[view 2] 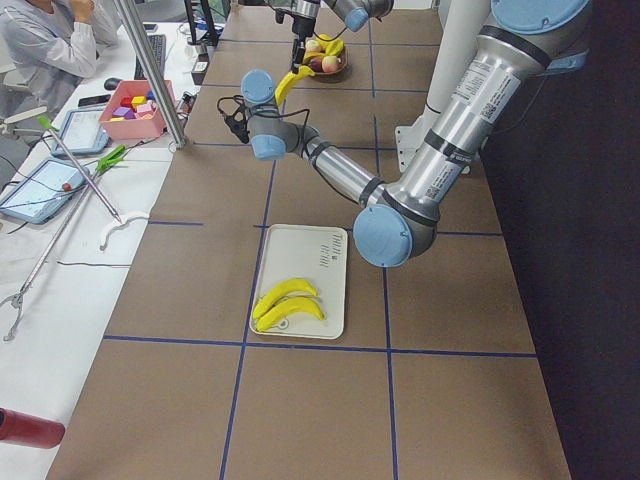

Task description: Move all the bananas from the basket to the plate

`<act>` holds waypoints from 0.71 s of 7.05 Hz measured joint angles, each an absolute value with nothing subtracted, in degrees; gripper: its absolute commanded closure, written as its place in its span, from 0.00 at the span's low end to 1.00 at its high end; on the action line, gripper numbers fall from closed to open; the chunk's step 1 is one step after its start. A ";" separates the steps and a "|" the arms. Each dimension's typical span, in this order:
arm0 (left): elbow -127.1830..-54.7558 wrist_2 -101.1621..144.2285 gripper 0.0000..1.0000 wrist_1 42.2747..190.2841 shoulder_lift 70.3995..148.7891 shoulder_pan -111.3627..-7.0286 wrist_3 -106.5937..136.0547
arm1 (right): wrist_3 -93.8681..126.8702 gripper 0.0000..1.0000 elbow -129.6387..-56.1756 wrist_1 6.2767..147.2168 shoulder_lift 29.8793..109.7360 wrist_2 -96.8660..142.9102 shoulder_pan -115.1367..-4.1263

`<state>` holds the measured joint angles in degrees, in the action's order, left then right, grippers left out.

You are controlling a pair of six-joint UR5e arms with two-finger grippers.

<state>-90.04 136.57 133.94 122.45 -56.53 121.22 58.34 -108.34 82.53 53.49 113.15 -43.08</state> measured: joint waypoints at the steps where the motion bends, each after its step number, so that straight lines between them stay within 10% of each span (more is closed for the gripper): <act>1: -89.93 134.70 0.00 132.51 125.15 -54.14 124.17 | 59.66 1.00 -107.45 82.53 51.32 110.99 -41.38; 5: -89.89 125.35 0.00 125.31 131.20 -46.29 128.05 | 63.43 1.00 -106.35 82.53 47.09 106.62 -37.93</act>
<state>-89.89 125.35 125.31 131.20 -46.29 128.05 63.43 -106.35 82.53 47.09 106.62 -37.93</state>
